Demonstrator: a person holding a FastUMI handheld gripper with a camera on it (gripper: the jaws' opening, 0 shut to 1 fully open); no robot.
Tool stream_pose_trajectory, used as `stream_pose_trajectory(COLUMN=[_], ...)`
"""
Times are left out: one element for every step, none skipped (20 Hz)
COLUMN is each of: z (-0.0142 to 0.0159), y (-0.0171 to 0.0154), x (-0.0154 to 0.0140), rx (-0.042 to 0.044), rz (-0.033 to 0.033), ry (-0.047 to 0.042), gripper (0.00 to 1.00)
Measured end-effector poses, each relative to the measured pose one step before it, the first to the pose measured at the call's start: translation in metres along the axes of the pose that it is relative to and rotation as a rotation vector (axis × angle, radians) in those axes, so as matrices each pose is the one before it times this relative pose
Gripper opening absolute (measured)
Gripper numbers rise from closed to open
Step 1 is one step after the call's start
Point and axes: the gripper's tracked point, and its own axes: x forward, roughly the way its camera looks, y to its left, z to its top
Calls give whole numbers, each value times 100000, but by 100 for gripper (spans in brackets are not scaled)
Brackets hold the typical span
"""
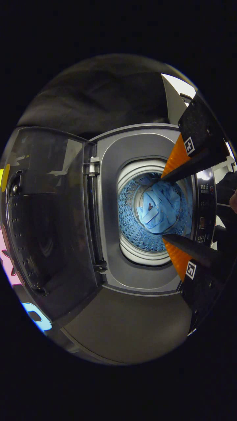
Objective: Put the clothes into the washing machine and then close the washing machine lid.
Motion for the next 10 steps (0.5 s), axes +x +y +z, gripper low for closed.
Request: stream_pose_trajectory(z=[23, 131, 81, 87, 10, 57, 215, 341, 160, 415], y=[-20, 43, 81, 303, 234, -46, -55, 49, -69, -362], x=[-9, 9, -8, 35, 81, 85, 27, -45, -116, -83], rx=[-319, -552, -492, -123, -167, -390, -230, -97, -675, -2015], rz=[-168, -36, 173, 661, 401, -8, 19, -98, -422, -1844], ry=[78, -252, -400, -274, 11, -210, -714, -1070, -979, -1608], gripper=[100, 100, 100, 100, 100, 100, 100, 100, 100, 100])
